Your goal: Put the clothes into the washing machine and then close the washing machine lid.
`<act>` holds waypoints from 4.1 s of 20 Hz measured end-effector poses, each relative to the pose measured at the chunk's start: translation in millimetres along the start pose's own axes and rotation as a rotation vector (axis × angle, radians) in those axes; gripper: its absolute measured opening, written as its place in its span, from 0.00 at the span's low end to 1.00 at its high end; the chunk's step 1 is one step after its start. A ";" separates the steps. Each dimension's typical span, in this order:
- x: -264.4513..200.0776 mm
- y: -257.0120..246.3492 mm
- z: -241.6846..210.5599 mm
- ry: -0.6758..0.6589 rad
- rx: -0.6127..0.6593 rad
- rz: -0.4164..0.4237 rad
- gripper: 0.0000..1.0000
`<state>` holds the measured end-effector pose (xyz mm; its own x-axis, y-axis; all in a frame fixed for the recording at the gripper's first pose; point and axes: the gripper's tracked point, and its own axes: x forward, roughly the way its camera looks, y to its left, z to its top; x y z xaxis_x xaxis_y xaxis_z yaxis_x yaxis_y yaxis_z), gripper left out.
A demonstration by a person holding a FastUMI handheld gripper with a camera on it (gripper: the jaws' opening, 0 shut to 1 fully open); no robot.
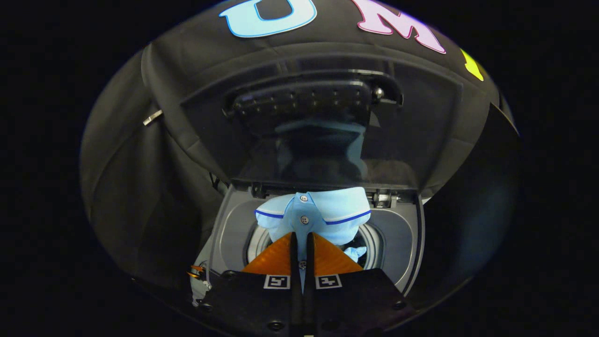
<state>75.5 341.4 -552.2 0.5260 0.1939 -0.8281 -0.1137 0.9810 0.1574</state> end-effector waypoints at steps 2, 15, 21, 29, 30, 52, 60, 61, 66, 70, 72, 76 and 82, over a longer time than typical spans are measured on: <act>12.3 -1.1 -14.4 0.016 0.011 -0.008 0.05; 76.7 -29.2 -67.3 0.113 0.001 -0.138 0.07; 79.4 -36.5 -65.5 0.116 0.027 -0.167 0.49; 70.6 -35.6 -63.4 0.111 0.029 -0.165 1.00; 67.2 -34.0 -60.4 0.105 0.030 -0.162 1.00; -81.3 14.0 198.1 -0.343 -0.010 -0.103 1.00; -39.7 10.7 229.0 -0.300 0.024 -0.135 1.00; -35.7 8.2 228.3 -0.289 0.031 -0.140 1.00; -25.2 1.4 229.3 -0.280 0.015 -0.163 1.00; -33.2 2.4 221.6 -0.291 0.022 -0.157 1.00; -40.6 3.0 214.8 -0.308 0.019 -0.159 1.00; -52.4 9.0 201.0 -0.331 0.004 -0.150 1.00; -67.4 13.7 178.0 -0.338 -0.006 -0.141 1.00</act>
<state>188.6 343.8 -398.4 0.7859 0.0501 -0.6163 -0.0243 0.9984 0.0501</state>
